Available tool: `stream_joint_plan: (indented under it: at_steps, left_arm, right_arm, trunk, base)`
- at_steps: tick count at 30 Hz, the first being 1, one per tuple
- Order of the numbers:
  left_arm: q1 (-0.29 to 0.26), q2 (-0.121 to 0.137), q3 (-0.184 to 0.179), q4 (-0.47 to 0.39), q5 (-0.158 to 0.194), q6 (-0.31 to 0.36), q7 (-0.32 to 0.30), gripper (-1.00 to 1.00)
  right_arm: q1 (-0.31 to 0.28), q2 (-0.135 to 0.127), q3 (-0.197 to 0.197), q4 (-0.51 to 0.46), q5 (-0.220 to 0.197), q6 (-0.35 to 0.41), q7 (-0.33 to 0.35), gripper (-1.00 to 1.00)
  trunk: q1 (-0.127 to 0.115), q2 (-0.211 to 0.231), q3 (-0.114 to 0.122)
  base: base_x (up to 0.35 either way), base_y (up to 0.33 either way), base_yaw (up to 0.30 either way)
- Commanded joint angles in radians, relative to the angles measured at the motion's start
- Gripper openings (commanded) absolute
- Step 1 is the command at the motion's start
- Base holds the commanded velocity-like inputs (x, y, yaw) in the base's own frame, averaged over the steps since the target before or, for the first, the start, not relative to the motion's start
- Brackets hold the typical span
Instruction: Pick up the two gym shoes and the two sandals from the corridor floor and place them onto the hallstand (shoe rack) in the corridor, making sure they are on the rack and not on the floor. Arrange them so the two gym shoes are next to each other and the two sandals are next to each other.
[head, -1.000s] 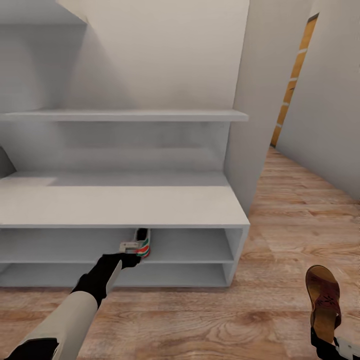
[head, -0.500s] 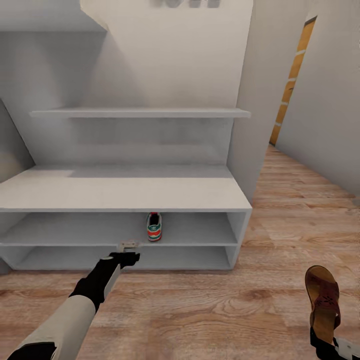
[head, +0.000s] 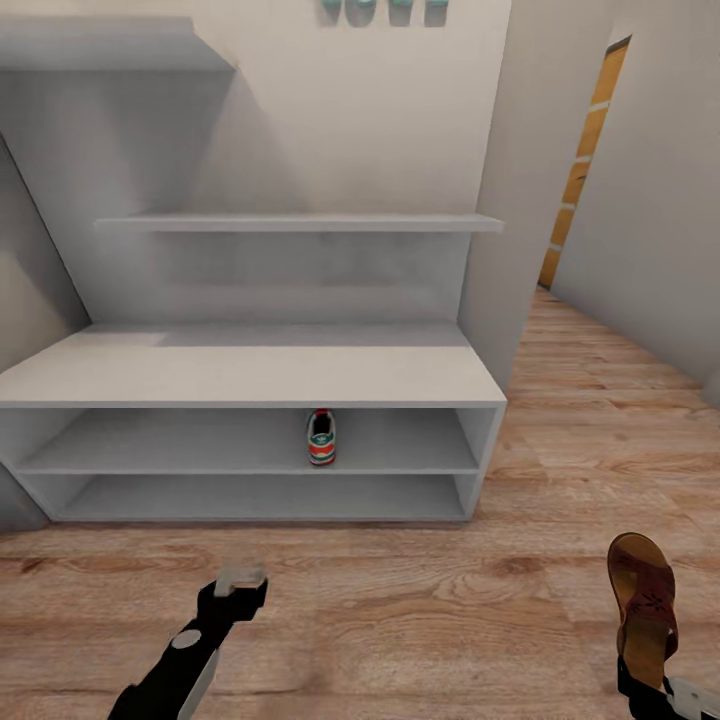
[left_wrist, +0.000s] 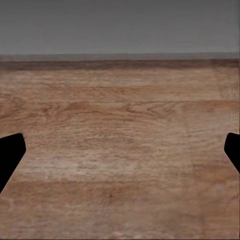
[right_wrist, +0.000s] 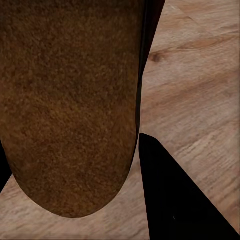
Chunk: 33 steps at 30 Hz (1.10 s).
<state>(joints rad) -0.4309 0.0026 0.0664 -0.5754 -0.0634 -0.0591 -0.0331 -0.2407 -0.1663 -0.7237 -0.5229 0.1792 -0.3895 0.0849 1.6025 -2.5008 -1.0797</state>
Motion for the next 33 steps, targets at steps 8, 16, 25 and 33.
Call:
stream_joint_plan:
  at_steps: [8,16,25,33]
  left_arm:
    - [0.165,0.029,0.006,0.01,-0.005,-0.222,-0.096,1.0]
    - [0.18,0.023,0.083,-0.002,-0.005,-0.252,-0.105,1.0]
    - [0.179,0.025,0.097,-0.006,-0.006,-0.255,-0.106,1.0]
    - [0.179,0.024,0.098,-0.005,-0.006,-0.255,-0.106,1.0]
  right_arm:
    - [-0.001,0.004,-0.007,0.003,0.003,-0.003,0.009,-1.0]
    - [-0.001,0.008,-0.006,0.003,0.002,-0.005,0.008,-1.0]
    - [-0.001,0.01,-0.006,0.007,0.002,-0.004,0.007,-1.0]
    - [-0.001,0.01,-0.006,0.007,0.002,-0.003,0.006,-1.0]
  trunk:
    - [0.0,0.0,-0.001]
    - [0.0,0.0,-0.001]
    - [0.0,0.0,-0.001]
    - [0.0,0.0,-0.001]
  base:
    - [-0.003,0.002,0.0]
    - [0.0,0.003,0.0]
    - [0.0,0.245,0.0]
    - [0.0,0.306,0.0]
